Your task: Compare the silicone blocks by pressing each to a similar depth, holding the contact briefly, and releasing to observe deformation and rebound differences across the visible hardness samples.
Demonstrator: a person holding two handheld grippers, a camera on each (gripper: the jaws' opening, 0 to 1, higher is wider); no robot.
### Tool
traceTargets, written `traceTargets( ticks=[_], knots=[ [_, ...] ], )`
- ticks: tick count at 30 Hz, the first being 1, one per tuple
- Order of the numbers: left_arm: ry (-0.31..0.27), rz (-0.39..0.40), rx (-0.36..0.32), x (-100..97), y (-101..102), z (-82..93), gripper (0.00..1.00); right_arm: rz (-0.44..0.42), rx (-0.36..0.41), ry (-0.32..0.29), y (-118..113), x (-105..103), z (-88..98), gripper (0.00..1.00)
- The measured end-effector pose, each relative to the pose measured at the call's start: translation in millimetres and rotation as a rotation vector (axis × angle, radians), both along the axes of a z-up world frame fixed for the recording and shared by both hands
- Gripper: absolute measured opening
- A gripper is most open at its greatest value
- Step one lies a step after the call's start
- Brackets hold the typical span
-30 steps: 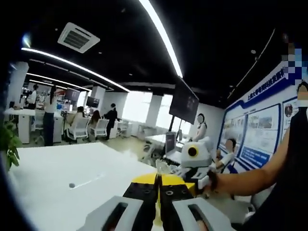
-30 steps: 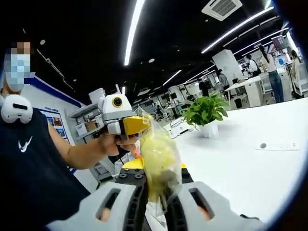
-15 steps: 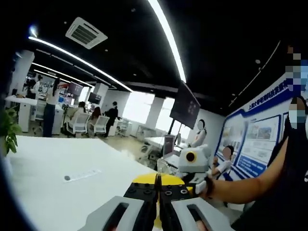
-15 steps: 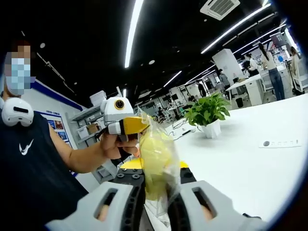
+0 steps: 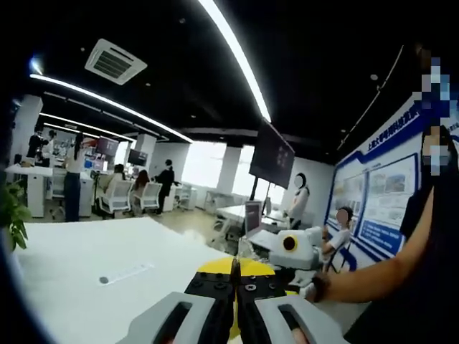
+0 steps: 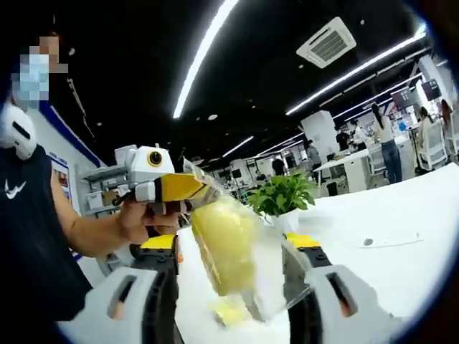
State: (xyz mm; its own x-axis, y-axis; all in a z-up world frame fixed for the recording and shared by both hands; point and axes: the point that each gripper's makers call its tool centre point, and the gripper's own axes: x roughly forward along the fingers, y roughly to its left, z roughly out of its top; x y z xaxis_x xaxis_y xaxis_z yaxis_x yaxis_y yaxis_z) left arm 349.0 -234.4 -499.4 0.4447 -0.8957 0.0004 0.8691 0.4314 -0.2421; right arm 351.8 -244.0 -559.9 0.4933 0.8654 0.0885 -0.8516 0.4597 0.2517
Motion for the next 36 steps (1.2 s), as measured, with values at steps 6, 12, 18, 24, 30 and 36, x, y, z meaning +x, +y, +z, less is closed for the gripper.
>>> traceTargets(
  ticks=[6,12,18,24,30,36],
  knots=[
    [0.023,-0.001,-0.011,2.4,1,-5.2,0.0,-0.116,-0.101,-0.011,-16,3,-22.5,0.96],
    [0.039,-0.005,-0.004,2.4,-4,-13.0,0.0,-0.182,-0.151,-0.032,-35,3,-26.6,0.96],
    [0.063,0.001,-0.02,3.4,-8,-23.8,0.0,-0.244,-0.191,-0.046,-57,-1,-35.4,0.96],
    [0.062,0.035,-0.02,6.2,-9,-40.6,0.0,-0.316,-0.192,-0.01,-74,-3,-59.6,0.96],
    [0.107,0.002,-0.01,6.3,-14,-62.1,0.0,-0.371,-0.196,0.025,-88,0,-75.8,0.96],
    [0.153,0.018,-0.03,12.5,-14,-86.4,0.0,-0.487,-0.163,0.086,-106,-2,-100.3,0.96]
  ],
)
